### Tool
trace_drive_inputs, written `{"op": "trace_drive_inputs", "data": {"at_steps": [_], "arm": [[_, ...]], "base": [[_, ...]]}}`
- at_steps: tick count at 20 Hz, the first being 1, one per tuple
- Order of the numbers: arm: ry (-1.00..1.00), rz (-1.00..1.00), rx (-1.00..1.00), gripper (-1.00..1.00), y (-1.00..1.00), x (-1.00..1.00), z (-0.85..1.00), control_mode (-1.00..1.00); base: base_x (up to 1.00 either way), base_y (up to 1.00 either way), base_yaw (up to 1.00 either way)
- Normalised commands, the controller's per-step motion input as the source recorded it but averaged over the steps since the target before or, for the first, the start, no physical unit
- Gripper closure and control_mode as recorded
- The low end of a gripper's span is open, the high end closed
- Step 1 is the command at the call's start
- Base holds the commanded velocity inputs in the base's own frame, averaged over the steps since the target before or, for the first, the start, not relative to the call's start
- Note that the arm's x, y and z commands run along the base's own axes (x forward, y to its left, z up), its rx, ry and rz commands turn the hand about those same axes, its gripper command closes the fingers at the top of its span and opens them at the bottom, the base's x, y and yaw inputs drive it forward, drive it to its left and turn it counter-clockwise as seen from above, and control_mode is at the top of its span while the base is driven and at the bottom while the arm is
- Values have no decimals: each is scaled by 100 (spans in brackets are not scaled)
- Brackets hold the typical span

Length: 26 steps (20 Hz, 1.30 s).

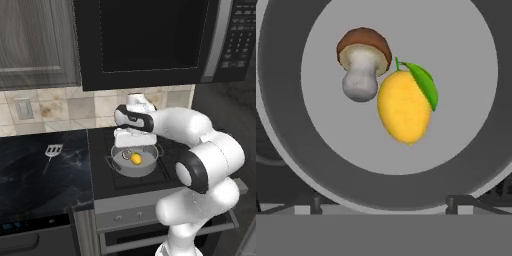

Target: Put the lemon and mushroom in the pot. Retrieve the spatula and lightly stir the vegetables in the pot.

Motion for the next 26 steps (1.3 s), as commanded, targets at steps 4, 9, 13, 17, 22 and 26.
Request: {"op": "trace_drive_inputs", "data": {"at_steps": [4, 9, 13, 17, 22, 26], "arm": [[-13, 0, 15, -100, -21, -100, 7, -100], [-5, -1, 2, -100, -26, -92, 14, -100], [1, -12, -5, -100, -53, -24, 18, -100], [11, -21, -12, -100, -69, -2, 26, -100], [0, -7, 0, -100, -21, -12, 9, -100], [0, 0, 0, -100, 0, 0, 0, -100]], "base": [[0, 0, 0], [0, 0, 0], [0, 0, 0], [0, 0, 0], [0, 0, 0], [0, 0, 0]]}}
